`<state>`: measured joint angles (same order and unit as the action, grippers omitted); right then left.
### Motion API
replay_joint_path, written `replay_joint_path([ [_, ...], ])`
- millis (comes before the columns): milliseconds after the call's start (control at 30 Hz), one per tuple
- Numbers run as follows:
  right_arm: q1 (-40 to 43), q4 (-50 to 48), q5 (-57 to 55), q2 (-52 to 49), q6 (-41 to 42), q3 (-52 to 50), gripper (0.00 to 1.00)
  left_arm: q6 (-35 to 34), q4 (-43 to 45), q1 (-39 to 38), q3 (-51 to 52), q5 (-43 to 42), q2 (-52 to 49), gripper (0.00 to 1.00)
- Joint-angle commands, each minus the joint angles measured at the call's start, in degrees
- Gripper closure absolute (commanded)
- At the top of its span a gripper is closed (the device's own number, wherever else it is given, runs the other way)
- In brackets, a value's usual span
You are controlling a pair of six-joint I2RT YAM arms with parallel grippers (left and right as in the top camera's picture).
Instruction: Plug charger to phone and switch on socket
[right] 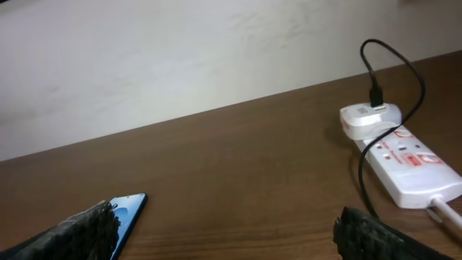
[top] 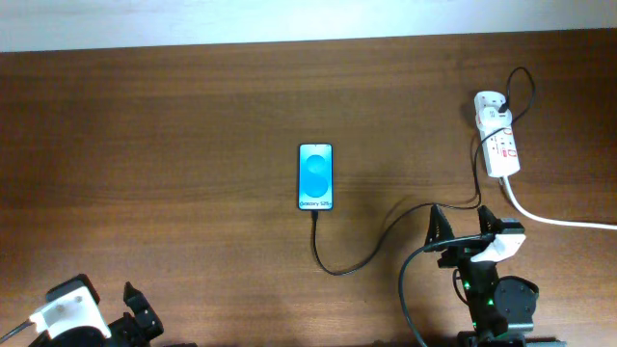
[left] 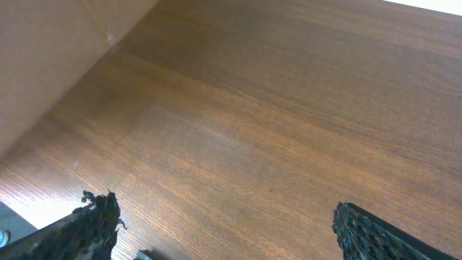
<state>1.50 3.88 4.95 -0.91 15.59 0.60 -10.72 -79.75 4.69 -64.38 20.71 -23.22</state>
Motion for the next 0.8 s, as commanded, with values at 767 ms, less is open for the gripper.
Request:
replay_joint_path([
  [767,-0.52,0.68,-3.93,0.66,-16.85,-0.28,0.01,-0.50,0.09,0.35,0.07,-0.37,0.09,0.01],
])
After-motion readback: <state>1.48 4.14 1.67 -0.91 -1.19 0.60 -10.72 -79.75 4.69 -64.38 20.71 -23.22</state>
